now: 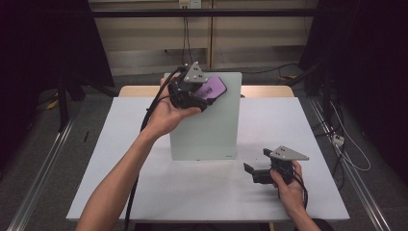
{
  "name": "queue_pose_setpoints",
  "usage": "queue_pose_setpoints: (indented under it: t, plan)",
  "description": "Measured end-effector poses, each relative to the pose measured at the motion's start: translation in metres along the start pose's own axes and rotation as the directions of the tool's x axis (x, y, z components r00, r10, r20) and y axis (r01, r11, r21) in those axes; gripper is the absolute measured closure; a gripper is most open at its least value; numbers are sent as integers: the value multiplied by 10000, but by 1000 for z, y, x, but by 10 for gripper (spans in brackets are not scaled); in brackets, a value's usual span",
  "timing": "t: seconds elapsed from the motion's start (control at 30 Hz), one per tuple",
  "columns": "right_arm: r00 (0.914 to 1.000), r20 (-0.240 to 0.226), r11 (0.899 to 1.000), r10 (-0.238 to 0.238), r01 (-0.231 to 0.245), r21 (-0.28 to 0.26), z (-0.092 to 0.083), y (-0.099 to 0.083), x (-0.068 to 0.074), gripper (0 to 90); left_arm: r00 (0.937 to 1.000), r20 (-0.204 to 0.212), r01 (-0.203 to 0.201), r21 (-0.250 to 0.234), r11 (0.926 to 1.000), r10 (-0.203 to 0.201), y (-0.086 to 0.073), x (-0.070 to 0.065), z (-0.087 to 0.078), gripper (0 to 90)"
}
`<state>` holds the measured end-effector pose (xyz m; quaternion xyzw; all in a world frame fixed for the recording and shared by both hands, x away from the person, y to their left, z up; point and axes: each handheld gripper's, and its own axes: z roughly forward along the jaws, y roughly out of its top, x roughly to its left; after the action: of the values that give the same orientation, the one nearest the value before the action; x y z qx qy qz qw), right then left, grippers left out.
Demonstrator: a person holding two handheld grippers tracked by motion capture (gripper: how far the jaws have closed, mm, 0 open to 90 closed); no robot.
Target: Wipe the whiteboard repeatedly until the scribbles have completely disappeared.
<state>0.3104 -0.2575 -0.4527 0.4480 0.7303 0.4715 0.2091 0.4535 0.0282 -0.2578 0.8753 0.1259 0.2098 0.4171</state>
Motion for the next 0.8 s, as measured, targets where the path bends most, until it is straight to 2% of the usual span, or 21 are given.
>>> queue_pose_setpoints:
  t: [0.17, 0.8]
  plan:
    - [10000, 0, 10000, -35, 35, 4, 0, 0, 0, 48, 9996, -13, -288, 292, 9992, 288, 2, -7, 7, 408]
    - [10000, -12, 10000, -61, 61, -2, 0, 0, 0, 48, 9951, 609, -834, 877, 9926, 783, -5, -34, 34, 408]
